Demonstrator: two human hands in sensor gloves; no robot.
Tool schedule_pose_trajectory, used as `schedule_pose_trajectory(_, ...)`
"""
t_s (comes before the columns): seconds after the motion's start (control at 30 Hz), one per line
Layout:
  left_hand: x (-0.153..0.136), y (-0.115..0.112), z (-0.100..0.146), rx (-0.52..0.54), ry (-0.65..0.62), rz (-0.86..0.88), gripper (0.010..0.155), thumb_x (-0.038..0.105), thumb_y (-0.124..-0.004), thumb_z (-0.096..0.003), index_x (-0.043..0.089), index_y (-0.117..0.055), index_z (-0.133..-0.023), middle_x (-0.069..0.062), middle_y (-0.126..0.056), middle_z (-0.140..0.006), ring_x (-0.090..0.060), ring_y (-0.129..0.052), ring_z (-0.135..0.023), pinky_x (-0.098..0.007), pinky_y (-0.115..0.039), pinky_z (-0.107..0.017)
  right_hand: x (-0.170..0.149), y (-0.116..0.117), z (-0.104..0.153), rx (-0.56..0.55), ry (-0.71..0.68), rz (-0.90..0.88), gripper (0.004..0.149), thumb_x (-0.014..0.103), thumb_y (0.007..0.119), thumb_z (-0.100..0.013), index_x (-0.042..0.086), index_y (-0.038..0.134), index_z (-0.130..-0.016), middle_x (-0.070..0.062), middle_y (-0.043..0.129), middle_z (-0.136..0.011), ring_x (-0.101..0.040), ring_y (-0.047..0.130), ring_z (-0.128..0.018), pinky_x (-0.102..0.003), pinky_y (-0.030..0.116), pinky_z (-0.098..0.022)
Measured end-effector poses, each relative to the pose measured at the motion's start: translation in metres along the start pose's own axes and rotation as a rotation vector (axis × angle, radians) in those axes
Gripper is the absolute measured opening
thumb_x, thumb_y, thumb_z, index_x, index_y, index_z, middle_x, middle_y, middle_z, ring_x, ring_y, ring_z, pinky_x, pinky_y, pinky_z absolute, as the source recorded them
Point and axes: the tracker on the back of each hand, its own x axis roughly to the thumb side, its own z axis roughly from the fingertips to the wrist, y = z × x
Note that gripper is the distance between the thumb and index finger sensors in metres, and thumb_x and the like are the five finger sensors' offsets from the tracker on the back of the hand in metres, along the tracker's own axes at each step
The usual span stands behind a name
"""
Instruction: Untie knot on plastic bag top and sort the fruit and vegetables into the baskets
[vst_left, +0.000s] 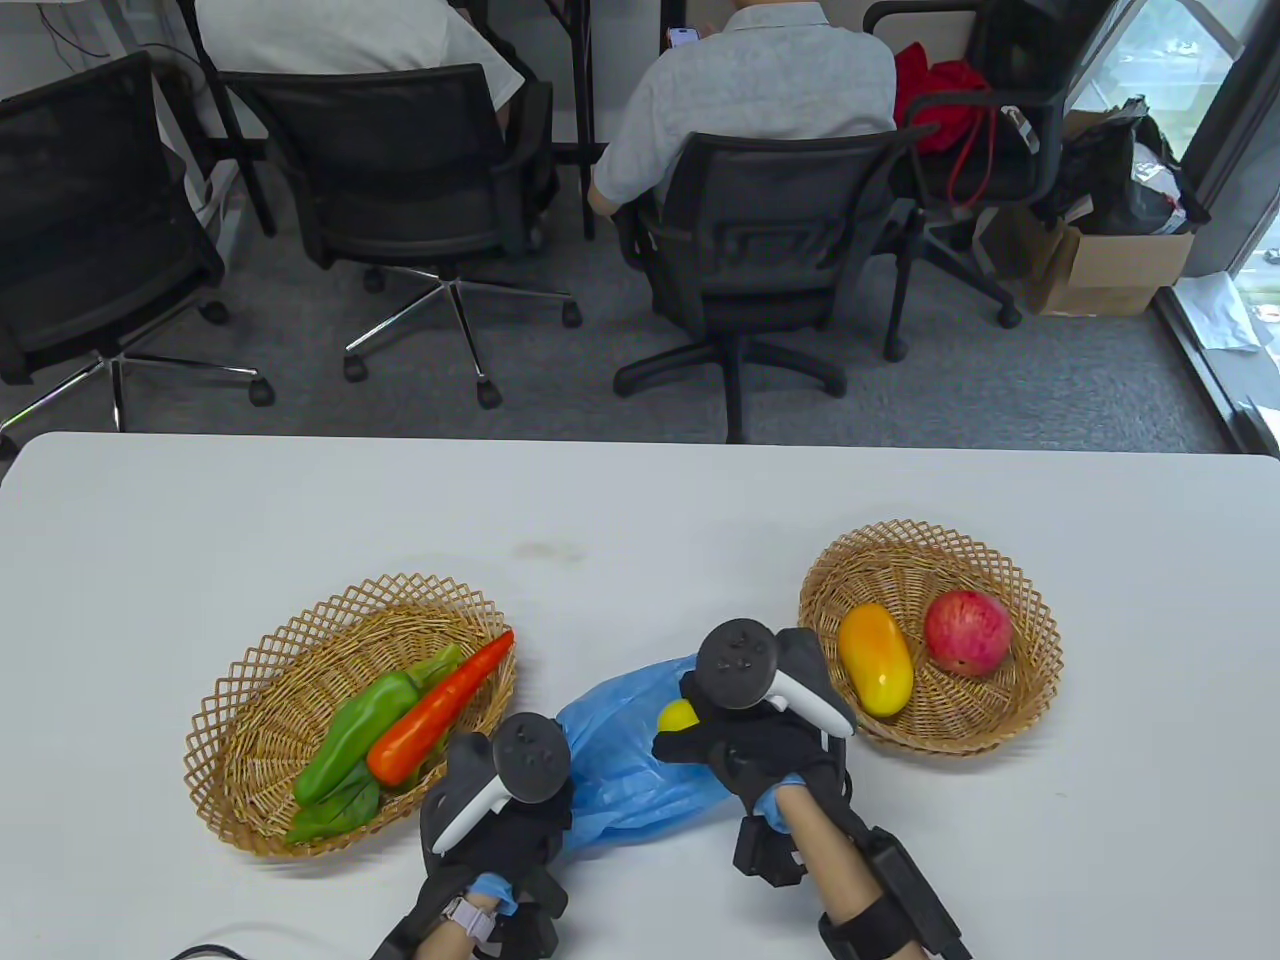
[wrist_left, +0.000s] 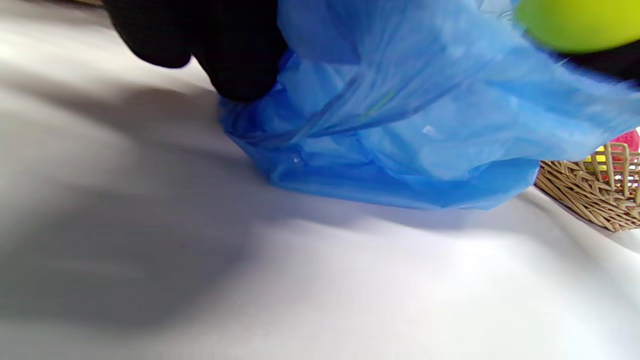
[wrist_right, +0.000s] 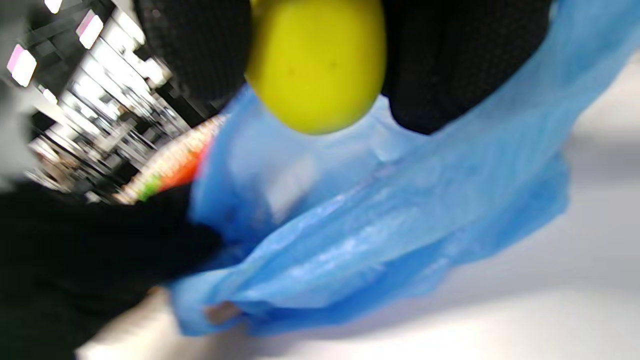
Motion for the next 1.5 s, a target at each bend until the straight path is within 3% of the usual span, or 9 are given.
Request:
schedule_pose_trajectory(0.27, 0.0, 0.001, 0.0, 0.001, -0.001, 0.003, 0.065, 0.02, -0.059, -0.0609, -0.004, -0.034, -0.115, -0.022, -0.067, -0.106, -0.03, -0.086, -0.087, -0.052, -0.075, -0.066, -0.031, -0.056, 0.045, -0.23, -0.061, -0.25, 0.08, 0.035, 0.076, -0.056, -0.015, 0.043, -0.11, -0.045, 0.063, -0.097, -0.053, 0.083, -0.073, -0.058, 0.077, -0.052)
schedule_pose_trajectory(0.5, 0.0, 0.002, 0.0, 0.003, -0.005, 0.012, 0.067, 0.024, -0.06, -0.0613, -0.004, -0.033, -0.116, -0.022, -0.067, -0.106, -0.03, -0.086, -0.087, -0.052, -0.075, -0.066, -0.086, -0.078, 0.067, -0.501, 0.138, -0.281, 0.08, 0.034, 0.076, -0.056, -0.014, 0.042, -0.111, -0.046, 0.061, -0.098, -0.054, 0.081, -0.074, -0.059, 0.075, -0.053)
schedule_pose_trajectory(0.7, -0.001, 0.003, 0.0, 0.009, -0.011, 0.025, 0.069, 0.028, -0.062, -0.0614, -0.004, -0.033, -0.116, -0.022, -0.067, -0.107, -0.031, -0.086, -0.087, -0.052, -0.075, -0.066, -0.129, -0.073, 0.07, -0.664, 0.362, -0.093, 0.078, 0.033, 0.074, -0.058, -0.013, 0.041, -0.111, -0.046, 0.06, -0.098, -0.056, 0.078, -0.076, -0.061, 0.073, -0.054)
schedule_pose_trajectory(1.03, -0.002, 0.004, 0.0, 0.017, -0.018, 0.034, 0.071, 0.031, -0.063, -0.0613, -0.004, -0.033, -0.116, -0.022, -0.067, -0.107, -0.031, -0.086, -0.087, -0.052, -0.075, -0.066, -0.158, -0.054, 0.054, -0.577, 0.569, 0.275, 0.077, 0.034, 0.073, -0.057, -0.01, 0.041, -0.112, -0.043, 0.058, -0.102, -0.06, 0.068, -0.084, -0.066, 0.063, -0.061)
schedule_pose_trajectory(1.5, -0.002, 0.006, 0.002, 0.056, -0.035, 0.008, 0.073, 0.034, -0.063, -0.0613, -0.003, -0.033, -0.116, -0.023, -0.066, -0.108, -0.032, -0.085, -0.088, -0.053, -0.074, -0.067, -0.173, -0.042, 0.035, -0.494, 0.653, 0.342, 0.077, 0.036, 0.073, -0.058, -0.006, 0.039, -0.113, -0.039, 0.056, -0.106, -0.057, 0.064, -0.09, -0.065, 0.057, -0.066)
